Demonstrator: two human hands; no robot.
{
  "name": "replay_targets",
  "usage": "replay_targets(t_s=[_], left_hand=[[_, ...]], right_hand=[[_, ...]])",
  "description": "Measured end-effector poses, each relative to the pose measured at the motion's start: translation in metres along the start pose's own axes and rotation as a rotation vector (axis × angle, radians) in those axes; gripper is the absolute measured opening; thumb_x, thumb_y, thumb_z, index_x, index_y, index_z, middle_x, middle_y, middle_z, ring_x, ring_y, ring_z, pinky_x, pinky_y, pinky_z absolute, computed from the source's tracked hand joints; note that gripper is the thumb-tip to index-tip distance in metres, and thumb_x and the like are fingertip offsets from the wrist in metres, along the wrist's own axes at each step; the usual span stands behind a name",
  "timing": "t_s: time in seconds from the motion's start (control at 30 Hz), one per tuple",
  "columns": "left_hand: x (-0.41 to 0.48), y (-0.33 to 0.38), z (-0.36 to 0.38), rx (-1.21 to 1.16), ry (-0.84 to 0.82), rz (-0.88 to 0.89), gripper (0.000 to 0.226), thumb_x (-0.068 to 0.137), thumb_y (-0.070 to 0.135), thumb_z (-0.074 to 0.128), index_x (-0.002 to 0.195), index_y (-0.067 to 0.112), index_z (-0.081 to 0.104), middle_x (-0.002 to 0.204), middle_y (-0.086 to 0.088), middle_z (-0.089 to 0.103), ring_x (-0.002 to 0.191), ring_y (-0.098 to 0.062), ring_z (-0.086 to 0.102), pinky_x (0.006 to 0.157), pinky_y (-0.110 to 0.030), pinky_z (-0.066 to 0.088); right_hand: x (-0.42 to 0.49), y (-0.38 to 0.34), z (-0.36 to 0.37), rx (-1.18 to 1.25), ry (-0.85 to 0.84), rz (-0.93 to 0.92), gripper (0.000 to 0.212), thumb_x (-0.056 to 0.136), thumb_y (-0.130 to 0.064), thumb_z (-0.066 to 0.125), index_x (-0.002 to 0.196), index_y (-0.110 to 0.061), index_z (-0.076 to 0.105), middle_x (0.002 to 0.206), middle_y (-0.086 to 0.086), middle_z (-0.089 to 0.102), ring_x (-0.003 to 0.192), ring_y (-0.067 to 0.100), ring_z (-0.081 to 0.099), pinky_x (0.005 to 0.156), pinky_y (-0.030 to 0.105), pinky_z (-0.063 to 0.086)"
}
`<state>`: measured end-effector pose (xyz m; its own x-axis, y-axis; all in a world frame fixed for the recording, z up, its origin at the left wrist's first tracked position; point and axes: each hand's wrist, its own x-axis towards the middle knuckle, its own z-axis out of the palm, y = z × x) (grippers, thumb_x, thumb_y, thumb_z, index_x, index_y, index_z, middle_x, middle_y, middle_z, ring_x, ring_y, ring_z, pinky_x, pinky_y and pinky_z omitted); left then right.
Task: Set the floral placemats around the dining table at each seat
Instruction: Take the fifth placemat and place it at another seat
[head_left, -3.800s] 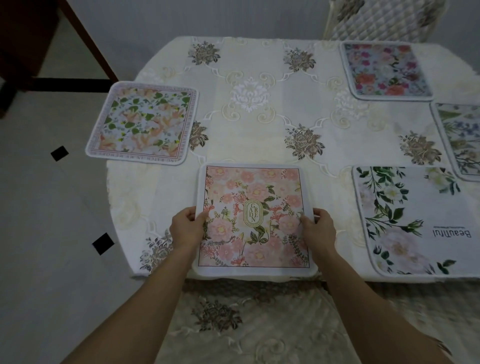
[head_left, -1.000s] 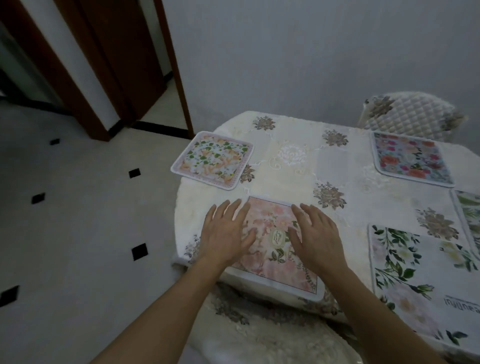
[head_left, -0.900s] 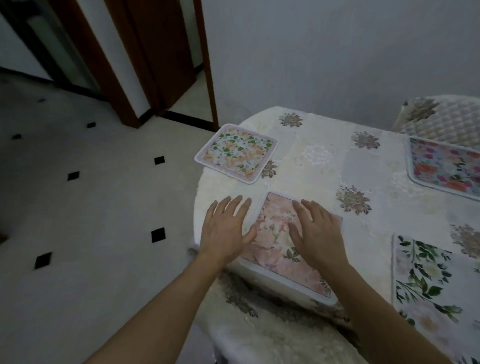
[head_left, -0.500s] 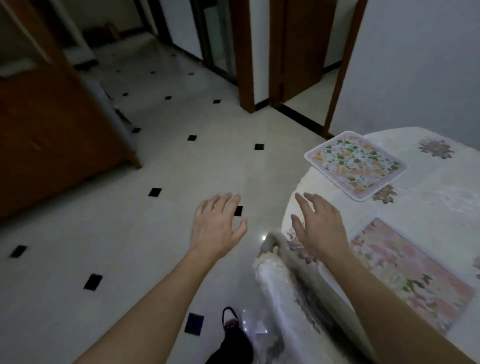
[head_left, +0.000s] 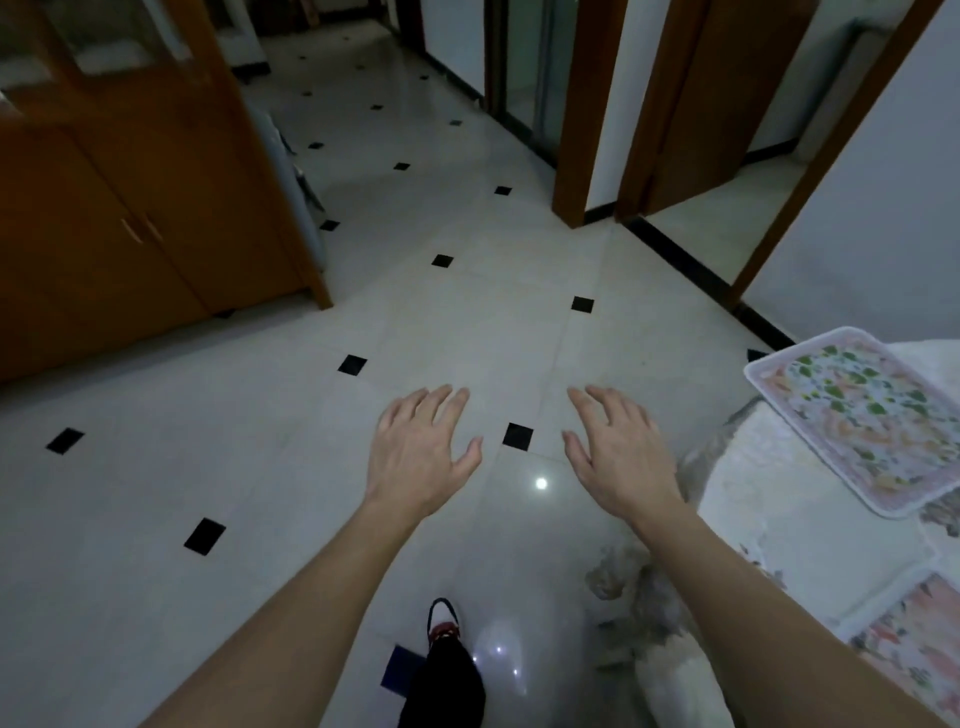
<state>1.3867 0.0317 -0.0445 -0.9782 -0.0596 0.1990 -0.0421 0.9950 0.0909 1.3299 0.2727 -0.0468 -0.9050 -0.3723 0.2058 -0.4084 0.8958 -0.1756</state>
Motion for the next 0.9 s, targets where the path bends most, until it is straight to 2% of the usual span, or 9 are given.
replay_targets(t_s=[0.1, 0.23, 0.33, 0.43, 0.53, 0.77, 0.9], left_hand=[[0.041, -0.034, 0.01, -0.029, -0.036, 0.004, 0.066, 0.089, 0.058, 0.035, 0.142, 0.023, 0.05, 0.142, -0.002, 0.057, 0.129, -0.024, 0.052, 0.108, -0.044, 0.041], [0.093, -0.065, 0.017, -0.064, -0.059, 0.043, 0.067, 0.09, 0.059, 0.031, 0.143, 0.023, 0.05, 0.144, -0.001, 0.056, 0.13, -0.024, 0.051, 0.109, -0.043, 0.04], [0.128, -0.078, 0.018, -0.084, -0.058, 0.094, 0.067, 0.089, 0.058, 0.031, 0.142, 0.022, 0.052, 0.142, -0.002, 0.057, 0.129, -0.025, 0.052, 0.108, -0.044, 0.041], [0.16, -0.087, 0.02, -0.099, -0.051, 0.13, 0.067, 0.089, 0.057, 0.032, 0.14, 0.021, 0.053, 0.14, -0.003, 0.059, 0.127, -0.026, 0.054, 0.107, -0.045, 0.042], [0.19, -0.09, 0.022, -0.113, -0.046, 0.157, 0.065, 0.089, 0.056, 0.034, 0.139, 0.02, 0.055, 0.138, -0.004, 0.06, 0.126, -0.026, 0.056, 0.106, -0.045, 0.044], [0.262, -0.078, 0.038, -0.146, -0.02, 0.244, 0.06, 0.088, 0.054, 0.041, 0.133, 0.019, 0.06, 0.131, -0.005, 0.064, 0.119, -0.026, 0.06, 0.1, -0.045, 0.048], [0.316, -0.056, 0.053, -0.134, -0.037, 0.299, 0.061, 0.088, 0.054, 0.04, 0.134, 0.019, 0.059, 0.133, -0.004, 0.064, 0.12, -0.026, 0.059, 0.101, -0.044, 0.047]], right_hand=[[0.045, -0.017, 0.014, -0.019, -0.047, 0.022, 0.052, 0.095, -0.041, 0.045, 0.14, -0.014, 0.052, 0.135, 0.014, 0.06, 0.125, 0.033, 0.055, 0.102, 0.048, 0.045], [0.092, -0.031, 0.023, -0.046, -0.063, 0.073, 0.054, 0.096, -0.043, 0.039, 0.14, -0.015, 0.052, 0.136, 0.012, 0.06, 0.127, 0.032, 0.054, 0.103, 0.048, 0.044], [0.117, -0.037, 0.026, -0.064, -0.068, 0.118, 0.051, 0.098, -0.04, 0.048, 0.143, -0.016, 0.049, 0.139, 0.011, 0.057, 0.13, 0.03, 0.051, 0.108, 0.047, 0.041], [0.136, -0.037, 0.03, -0.081, -0.055, 0.153, 0.051, 0.096, -0.041, 0.044, 0.14, -0.015, 0.053, 0.135, 0.012, 0.061, 0.126, 0.03, 0.055, 0.104, 0.046, 0.044], [0.155, -0.032, 0.031, -0.071, -0.053, 0.188, 0.053, 0.095, -0.044, 0.04, 0.138, -0.015, 0.054, 0.133, 0.011, 0.062, 0.124, 0.03, 0.057, 0.102, 0.046, 0.046], [0.209, 0.002, 0.038, -0.092, -0.016, 0.252, 0.05, 0.098, -0.04, 0.052, 0.142, -0.016, 0.05, 0.138, 0.011, 0.058, 0.127, 0.029, 0.054, 0.106, 0.046, 0.043], [0.245, 0.037, 0.047, -0.082, 0.004, 0.294, 0.05, 0.098, -0.04, 0.052, 0.142, -0.016, 0.05, 0.138, 0.011, 0.058, 0.128, 0.029, 0.054, 0.106, 0.046, 0.043]])
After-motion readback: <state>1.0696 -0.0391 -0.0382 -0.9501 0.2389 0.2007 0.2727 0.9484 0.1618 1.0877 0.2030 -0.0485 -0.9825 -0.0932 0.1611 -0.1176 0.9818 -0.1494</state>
